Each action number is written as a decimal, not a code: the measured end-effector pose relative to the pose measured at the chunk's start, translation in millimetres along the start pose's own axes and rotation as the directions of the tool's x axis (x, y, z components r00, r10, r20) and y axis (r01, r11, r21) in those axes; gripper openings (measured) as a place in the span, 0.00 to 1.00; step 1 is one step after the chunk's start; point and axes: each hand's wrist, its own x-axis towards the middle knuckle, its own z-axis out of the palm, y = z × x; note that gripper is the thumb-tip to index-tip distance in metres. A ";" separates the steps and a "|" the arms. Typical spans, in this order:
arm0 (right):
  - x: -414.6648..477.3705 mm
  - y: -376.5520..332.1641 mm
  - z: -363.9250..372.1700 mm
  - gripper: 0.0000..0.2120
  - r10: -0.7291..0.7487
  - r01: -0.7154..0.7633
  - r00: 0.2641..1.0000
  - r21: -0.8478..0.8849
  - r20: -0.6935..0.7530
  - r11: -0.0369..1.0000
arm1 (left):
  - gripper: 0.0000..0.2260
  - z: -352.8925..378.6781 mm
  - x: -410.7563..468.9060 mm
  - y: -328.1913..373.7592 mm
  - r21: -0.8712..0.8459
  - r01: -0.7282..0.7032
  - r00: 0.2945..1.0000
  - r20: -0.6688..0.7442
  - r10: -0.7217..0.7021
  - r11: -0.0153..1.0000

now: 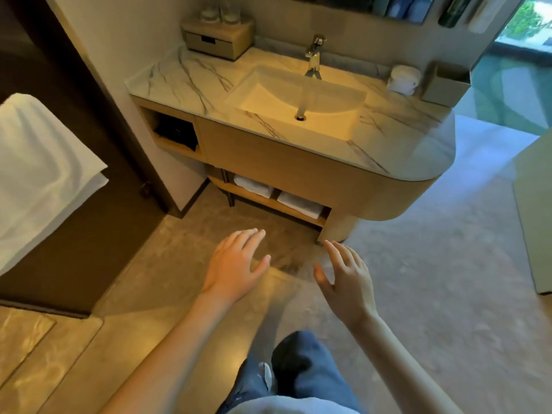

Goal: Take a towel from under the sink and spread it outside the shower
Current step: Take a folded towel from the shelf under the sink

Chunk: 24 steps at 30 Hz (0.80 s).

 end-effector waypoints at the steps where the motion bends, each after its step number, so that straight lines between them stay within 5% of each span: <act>1: 12.5 4.5 3.9 0.23 0.008 -0.008 1.000 0.000 0.003 1.000 | 0.25 3.9 14.1 -1.7 0.002 -0.005 1.000 0.003 0.005 1.000; 10: 121.8 57.2 33.4 0.22 0.040 -0.042 0.998 0.031 0.057 0.999 | 0.26 50.5 127.4 -3.8 -0.009 0.016 0.992 0.125 -0.015 1.000; 24: 236.7 86.1 62.3 0.23 0.112 -0.113 0.988 0.004 0.104 0.994 | 0.24 64.3 258.0 -18.6 -0.064 -0.022 0.992 0.120 0.029 0.998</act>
